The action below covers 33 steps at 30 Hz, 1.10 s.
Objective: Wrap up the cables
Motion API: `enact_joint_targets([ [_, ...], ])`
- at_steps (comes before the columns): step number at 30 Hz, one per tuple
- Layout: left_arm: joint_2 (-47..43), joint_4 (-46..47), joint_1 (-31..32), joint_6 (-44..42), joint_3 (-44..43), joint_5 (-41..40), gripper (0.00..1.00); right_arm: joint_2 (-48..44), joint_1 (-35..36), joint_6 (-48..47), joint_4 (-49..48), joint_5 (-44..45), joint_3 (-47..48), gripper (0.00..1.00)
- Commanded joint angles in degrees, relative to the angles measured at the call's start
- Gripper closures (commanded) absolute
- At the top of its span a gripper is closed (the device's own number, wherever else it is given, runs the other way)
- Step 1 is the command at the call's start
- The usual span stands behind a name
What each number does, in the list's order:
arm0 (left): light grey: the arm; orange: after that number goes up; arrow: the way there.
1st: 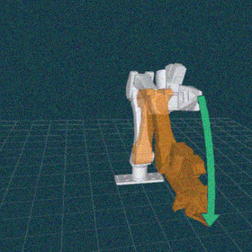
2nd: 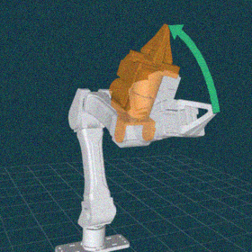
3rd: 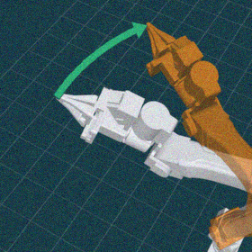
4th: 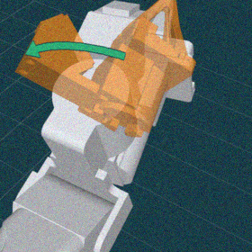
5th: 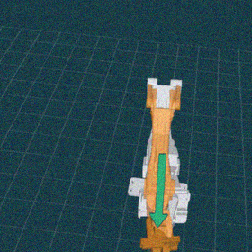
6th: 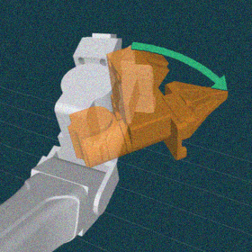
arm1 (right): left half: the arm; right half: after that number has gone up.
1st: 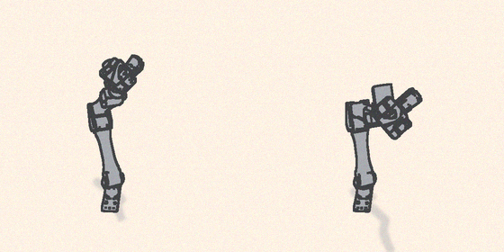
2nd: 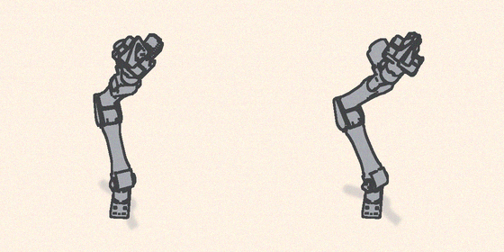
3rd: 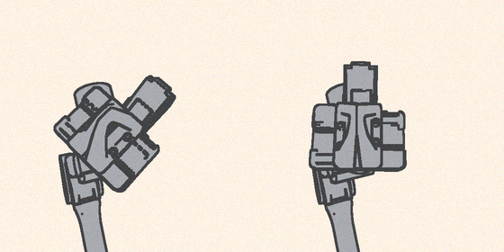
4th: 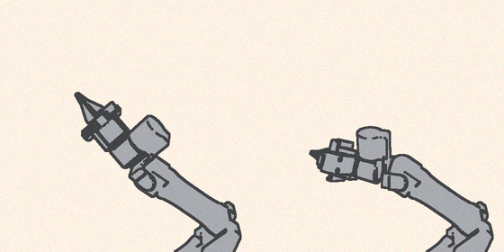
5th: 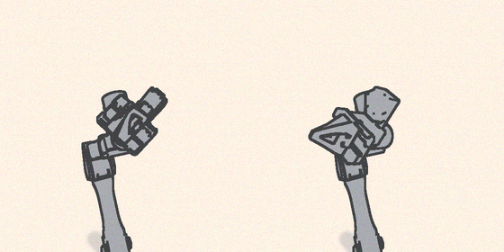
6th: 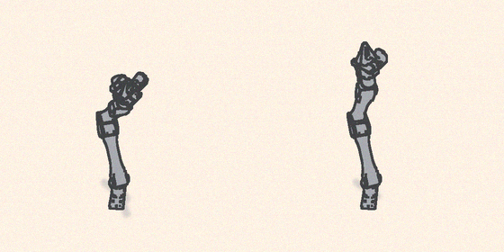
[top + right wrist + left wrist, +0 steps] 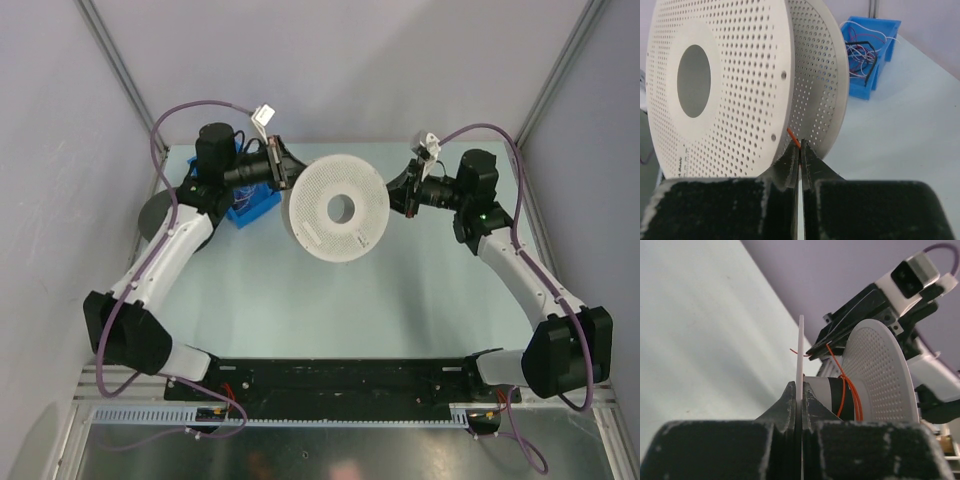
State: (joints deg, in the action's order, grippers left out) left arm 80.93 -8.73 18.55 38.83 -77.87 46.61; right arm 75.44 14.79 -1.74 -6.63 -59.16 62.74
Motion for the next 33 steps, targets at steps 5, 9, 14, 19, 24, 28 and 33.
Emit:
enact_joint_targets([
  [5, 4.6, 18.3, -5.1, 22.7, -7.8, -4.3, 1.00, -3.9, 2.9, 24.8, -14.7, 2.0, -4.3, 1.00],
  [9, 6.4, 19.2, -5.3, 29.2, -7.0, -6.3, 1.00, -5.7, 4.5, 30.2, -18.3, 6.2, -6.2, 1.00],
  [14, 9.5, 16.4, -5.0, 36.7, -6.5, -12.0, 1.00, -6.5, 7.2, 34.1, -21.4, 12.7, -7.3, 1.00],
  [19, 13.7, 14.5, -3.8, 40.0, -8.4, -15.5, 1.00, -5.1, 9.2, 31.0, -18.5, 20.4, -7.4, 1.00],
  [24, 18.1, 14.0, -2.0, 39.6, -8.9, -17.9, 1.00, -2.9, 8.4, 28.0, -14.5, 27.0, -7.3, 1.00],
  [28, 22.1, 14.0, -0.7, 39.6, -9.4, -21.0, 1.00, 0.6, 6.5, 30.0, -15.9, 27.5, -7.3, 1.00],
  [33, 27.6, 14.0, 0.5, 37.5, -12.2, -23.0, 1.00, 5.3, 4.1, 28.4, -17.1, 28.9, -7.3, 1.00],
])
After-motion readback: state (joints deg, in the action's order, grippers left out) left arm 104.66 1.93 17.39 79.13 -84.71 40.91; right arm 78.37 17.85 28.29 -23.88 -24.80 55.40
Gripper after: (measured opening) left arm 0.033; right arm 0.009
